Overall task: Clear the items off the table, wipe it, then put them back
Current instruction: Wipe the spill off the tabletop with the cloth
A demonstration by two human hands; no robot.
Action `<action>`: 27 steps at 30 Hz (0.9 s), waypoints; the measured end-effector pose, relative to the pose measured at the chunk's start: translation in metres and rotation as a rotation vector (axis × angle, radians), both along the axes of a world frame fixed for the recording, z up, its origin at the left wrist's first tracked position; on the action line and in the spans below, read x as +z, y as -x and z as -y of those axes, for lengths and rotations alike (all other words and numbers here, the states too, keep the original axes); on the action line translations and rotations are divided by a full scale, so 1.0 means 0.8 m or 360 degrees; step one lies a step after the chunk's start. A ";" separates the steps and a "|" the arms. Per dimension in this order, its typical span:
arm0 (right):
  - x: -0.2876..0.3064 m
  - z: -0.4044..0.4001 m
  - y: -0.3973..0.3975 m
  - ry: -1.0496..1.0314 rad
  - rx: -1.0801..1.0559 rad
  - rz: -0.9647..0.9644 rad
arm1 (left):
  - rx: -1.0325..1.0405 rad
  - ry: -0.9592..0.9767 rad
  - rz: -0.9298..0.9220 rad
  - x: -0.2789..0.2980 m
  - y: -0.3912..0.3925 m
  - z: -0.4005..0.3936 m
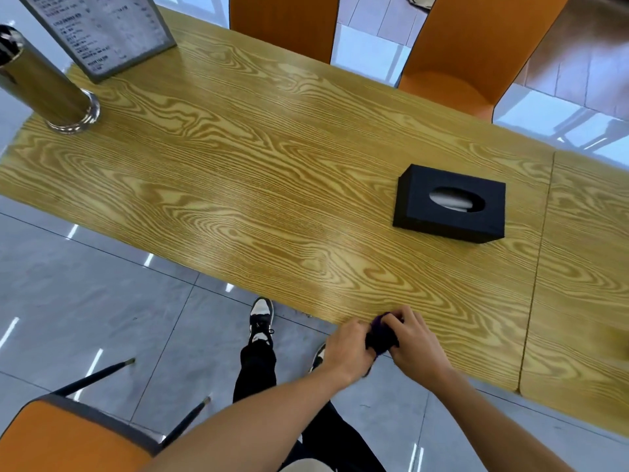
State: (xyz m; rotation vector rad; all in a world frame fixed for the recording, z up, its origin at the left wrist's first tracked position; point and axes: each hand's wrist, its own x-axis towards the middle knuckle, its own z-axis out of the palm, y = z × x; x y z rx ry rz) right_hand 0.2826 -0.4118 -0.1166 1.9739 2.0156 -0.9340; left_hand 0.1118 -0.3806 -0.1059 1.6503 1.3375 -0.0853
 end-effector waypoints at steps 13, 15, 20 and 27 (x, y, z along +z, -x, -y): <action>0.045 -0.219 0.078 -0.0212 -0.0124 -0.0370 | 0.0731 -0.0134 0.0227 0.038 0.104 -0.176; 0.041 -0.264 0.103 -0.0273 -0.0086 -0.0374 | 0.0812 -0.0257 0.0219 0.035 0.127 -0.213; 0.017 -0.307 0.130 -0.0144 0.0129 -0.0150 | 0.0735 -0.0305 0.0092 0.012 0.150 -0.256; -0.003 -0.229 0.091 -0.0187 0.0181 -0.0031 | 0.0525 -0.0222 0.0068 -0.008 0.107 -0.190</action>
